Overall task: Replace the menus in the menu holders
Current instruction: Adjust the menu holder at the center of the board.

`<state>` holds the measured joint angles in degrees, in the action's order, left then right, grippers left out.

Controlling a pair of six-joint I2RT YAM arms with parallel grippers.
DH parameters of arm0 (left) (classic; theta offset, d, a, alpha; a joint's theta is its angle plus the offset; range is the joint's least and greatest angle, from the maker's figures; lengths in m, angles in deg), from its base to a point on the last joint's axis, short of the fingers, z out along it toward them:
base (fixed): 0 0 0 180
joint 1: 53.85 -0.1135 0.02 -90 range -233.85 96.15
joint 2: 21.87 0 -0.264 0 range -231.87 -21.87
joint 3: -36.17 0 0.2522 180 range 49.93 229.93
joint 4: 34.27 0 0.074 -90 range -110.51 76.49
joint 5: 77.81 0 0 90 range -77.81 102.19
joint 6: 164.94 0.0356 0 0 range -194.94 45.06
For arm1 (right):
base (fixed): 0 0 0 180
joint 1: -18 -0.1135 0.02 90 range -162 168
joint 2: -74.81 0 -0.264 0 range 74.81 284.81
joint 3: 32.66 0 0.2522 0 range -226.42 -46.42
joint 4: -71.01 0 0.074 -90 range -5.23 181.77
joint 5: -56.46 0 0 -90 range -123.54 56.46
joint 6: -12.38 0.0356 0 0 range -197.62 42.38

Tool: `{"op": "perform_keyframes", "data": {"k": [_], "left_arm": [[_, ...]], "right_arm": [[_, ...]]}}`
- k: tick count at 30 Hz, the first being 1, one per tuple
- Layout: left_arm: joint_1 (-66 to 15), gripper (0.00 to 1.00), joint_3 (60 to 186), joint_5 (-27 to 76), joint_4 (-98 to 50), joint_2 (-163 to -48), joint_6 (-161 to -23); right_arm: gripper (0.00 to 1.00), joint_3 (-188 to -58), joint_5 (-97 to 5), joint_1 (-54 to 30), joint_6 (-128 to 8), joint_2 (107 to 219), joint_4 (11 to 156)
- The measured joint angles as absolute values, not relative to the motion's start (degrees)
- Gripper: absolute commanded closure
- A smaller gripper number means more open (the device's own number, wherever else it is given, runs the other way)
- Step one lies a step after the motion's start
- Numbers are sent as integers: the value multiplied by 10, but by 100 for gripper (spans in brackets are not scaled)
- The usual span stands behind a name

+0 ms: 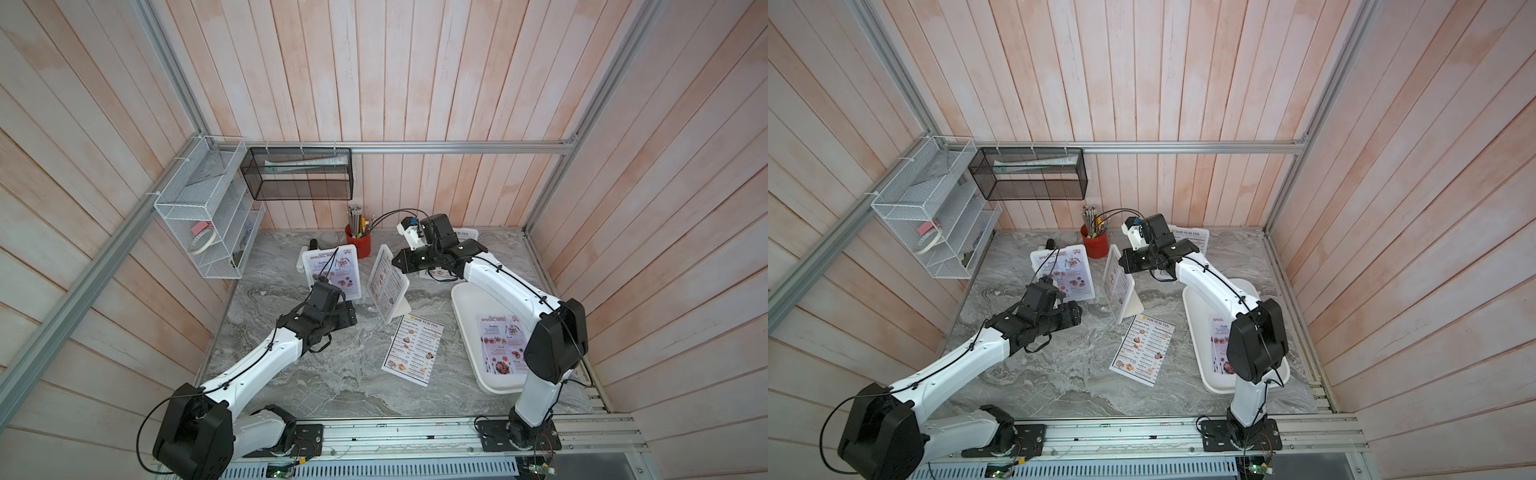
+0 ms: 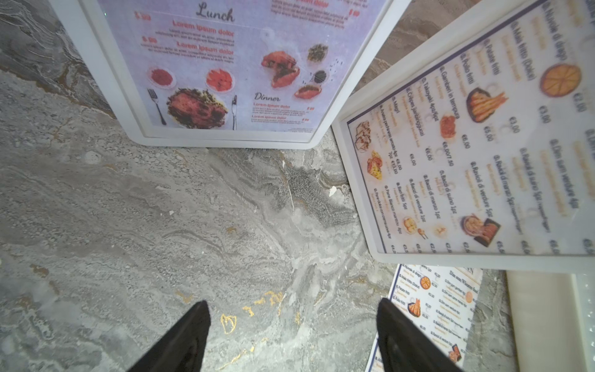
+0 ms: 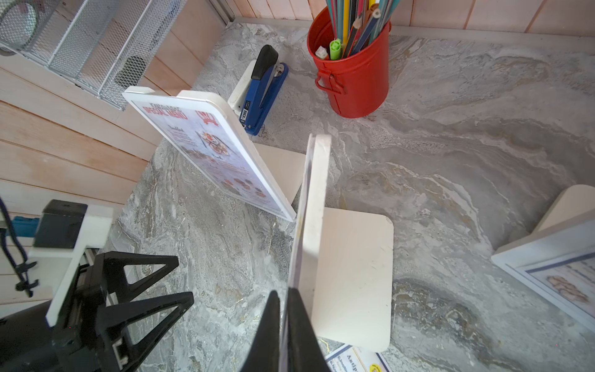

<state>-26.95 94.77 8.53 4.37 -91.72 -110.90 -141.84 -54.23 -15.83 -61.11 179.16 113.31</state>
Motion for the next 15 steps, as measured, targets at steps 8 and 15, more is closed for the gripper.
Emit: {"op": "perform_keyframes", "data": {"k": [8,15], "left_arm": [[-270,17,948,85,44,-917,-1107],[-270,16,948,85,44,-917,-1107]], "right_arm": [[89,-1418,-544,-158,-610,1792,1133],[87,-1419,-544,-158,-609,1792,1133]]}}
